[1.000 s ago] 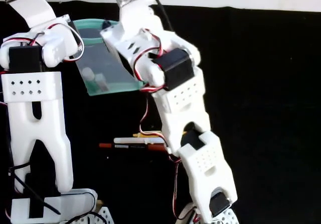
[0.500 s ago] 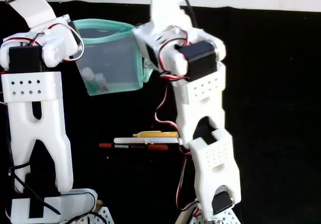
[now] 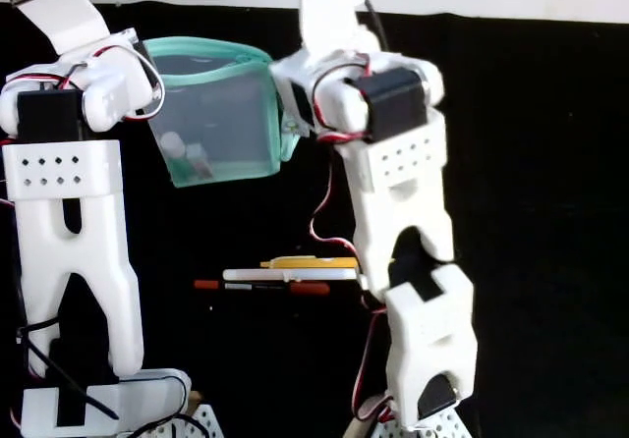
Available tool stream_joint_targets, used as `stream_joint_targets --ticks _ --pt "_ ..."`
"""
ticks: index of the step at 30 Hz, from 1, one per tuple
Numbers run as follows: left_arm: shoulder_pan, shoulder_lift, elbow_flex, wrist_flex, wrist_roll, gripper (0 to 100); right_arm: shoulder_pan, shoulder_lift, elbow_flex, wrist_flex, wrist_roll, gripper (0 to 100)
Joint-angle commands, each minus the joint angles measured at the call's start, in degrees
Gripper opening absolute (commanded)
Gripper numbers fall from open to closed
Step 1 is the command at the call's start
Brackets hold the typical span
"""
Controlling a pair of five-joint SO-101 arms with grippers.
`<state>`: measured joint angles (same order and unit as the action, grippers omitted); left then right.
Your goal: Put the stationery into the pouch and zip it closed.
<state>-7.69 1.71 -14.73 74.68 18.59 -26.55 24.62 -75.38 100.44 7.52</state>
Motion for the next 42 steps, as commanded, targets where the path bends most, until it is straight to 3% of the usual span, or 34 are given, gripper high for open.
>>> stream_joint_targets --ticks 1,20,24,42 --pt "0.3 4.7 1.1 0.5 0.3 1 0.7 -5.8 11.1 0.7 6.4 26.7" --pt "1.3 8.7 0.2 0.4 0.3 1 0.0 -23.4 56.3 0.2 27.0 26.6" --pt "2.7 11.1 -2.1 1.0 0.3 1 -1.2 -26.4 66.4 -4.1 31.5 26.6" --pt "2.3 11.0 -2.2 1.0 0.2 1 -20.1 -25.8 94.7 -25.3 46.4 26.6"
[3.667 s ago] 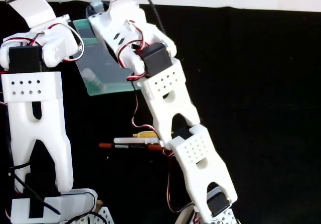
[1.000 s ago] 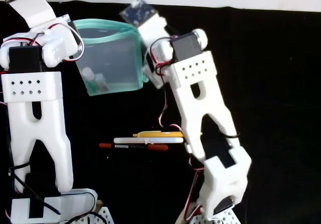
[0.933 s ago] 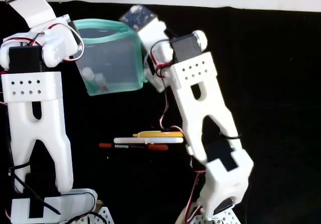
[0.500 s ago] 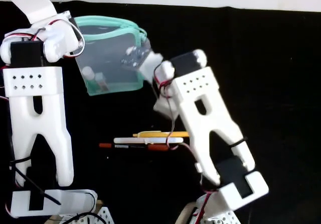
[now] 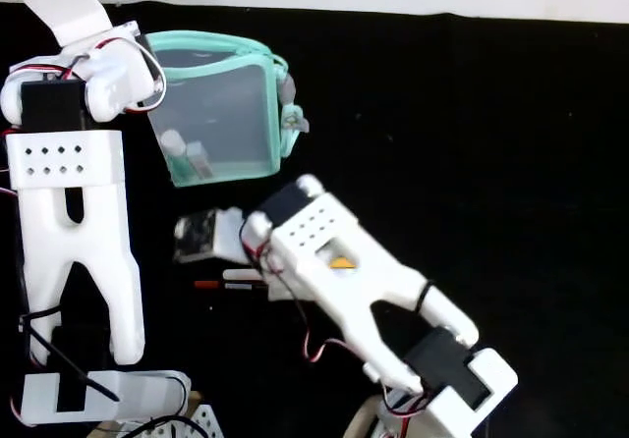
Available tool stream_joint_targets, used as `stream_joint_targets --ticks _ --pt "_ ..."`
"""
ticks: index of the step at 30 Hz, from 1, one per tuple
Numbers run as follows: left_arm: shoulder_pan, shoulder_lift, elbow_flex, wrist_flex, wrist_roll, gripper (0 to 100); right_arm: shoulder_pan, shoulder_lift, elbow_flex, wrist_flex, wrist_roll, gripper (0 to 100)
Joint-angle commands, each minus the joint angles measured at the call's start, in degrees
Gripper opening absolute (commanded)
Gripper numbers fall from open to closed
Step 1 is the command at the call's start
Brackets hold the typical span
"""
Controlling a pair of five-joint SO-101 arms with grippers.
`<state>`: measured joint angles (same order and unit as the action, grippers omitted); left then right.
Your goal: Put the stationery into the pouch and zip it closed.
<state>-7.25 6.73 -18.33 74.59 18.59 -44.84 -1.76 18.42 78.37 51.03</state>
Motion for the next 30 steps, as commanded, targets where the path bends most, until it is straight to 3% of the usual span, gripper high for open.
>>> stream_joint_targets --ticks 1,6,14,30 --pt "1.9 6.0 1.4 1.1 0.2 1 -2.2 1.8 0.8 -4.4 3.6 26.6" --pt "1.3 6.0 1.3 1.1 0.2 1 -4.4 8.5 -0.9 -9.9 4.0 26.6" --pt "0.4 5.9 0.3 1.1 0.2 1 -5.3 18.7 -13.1 -9.6 3.7 26.6" --pt "0.4 6.4 0.1 1.1 0.2 1 -7.8 31.1 -19.4 -12.0 3.6 26.6"
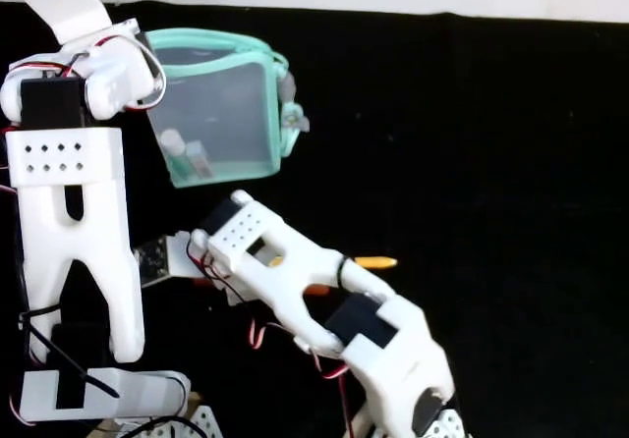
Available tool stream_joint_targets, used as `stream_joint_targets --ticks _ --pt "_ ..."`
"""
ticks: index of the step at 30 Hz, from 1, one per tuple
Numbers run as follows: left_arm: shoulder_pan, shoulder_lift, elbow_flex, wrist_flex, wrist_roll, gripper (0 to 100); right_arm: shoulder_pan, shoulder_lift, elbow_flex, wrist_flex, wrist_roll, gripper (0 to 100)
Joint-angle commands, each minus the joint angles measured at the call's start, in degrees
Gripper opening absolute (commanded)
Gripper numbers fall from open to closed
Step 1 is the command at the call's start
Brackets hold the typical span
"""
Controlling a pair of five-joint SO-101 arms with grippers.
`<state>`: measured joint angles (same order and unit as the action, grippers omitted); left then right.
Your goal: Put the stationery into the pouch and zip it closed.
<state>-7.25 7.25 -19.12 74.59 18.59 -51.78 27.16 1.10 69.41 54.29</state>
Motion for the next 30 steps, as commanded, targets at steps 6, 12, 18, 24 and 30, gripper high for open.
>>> stream_joint_targets --ticks 6,12,18,24,30 --pt "0.4 5.8 0.9 1.1 0.2 1 -0.9 3.2 -2.0 -3.1 0.3 23.3" --pt "0.4 5.8 0.9 1.1 0.2 1 -0.9 4.8 -1.7 -3.0 0.3 0.5" --pt "0.4 5.9 0.9 1.1 0.2 1 -0.7 4.8 -2.1 -2.9 -2.7 0.8" --pt "0.4 5.9 0.9 1.1 0.2 1 0.7 2.1 -2.1 -2.8 -7.3 0.8" --pt "0.4 5.9 0.9 1.1 0.2 1 2.9 -5.5 -1.7 -1.3 -12.6 0.8"
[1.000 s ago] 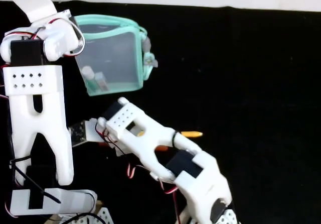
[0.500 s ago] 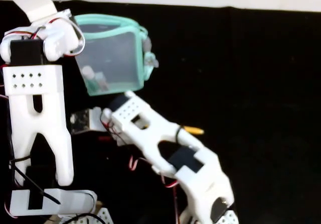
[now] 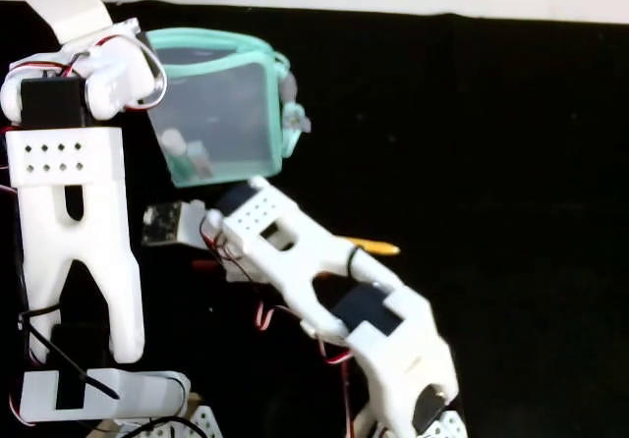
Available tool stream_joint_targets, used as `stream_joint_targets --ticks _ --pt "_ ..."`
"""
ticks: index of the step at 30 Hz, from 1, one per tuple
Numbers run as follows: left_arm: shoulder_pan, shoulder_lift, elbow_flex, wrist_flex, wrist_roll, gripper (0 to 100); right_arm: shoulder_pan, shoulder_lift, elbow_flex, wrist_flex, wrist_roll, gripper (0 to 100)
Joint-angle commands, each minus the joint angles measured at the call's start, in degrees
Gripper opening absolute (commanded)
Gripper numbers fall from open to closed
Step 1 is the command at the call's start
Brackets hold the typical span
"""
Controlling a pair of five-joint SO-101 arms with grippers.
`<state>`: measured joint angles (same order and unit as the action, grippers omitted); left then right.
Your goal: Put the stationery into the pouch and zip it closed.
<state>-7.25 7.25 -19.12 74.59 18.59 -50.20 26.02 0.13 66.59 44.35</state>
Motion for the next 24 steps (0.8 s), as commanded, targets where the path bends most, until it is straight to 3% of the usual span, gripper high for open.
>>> stream_joint_targets --ticks 1,16,24 --pt "0.4 5.9 0.9 1.1 0.2 1 1.6 -5.7 -0.8 2.3 -3.5 0.8" --pt "0.4 5.9 1.0 1.1 0.2 1 13.9 -21.4 -1.0 3.9 -22.2 0.8" --pt "0.5 5.9 1.1 1.1 0.2 1 15.9 -26.3 -1.2 3.5 -30.7 0.8"
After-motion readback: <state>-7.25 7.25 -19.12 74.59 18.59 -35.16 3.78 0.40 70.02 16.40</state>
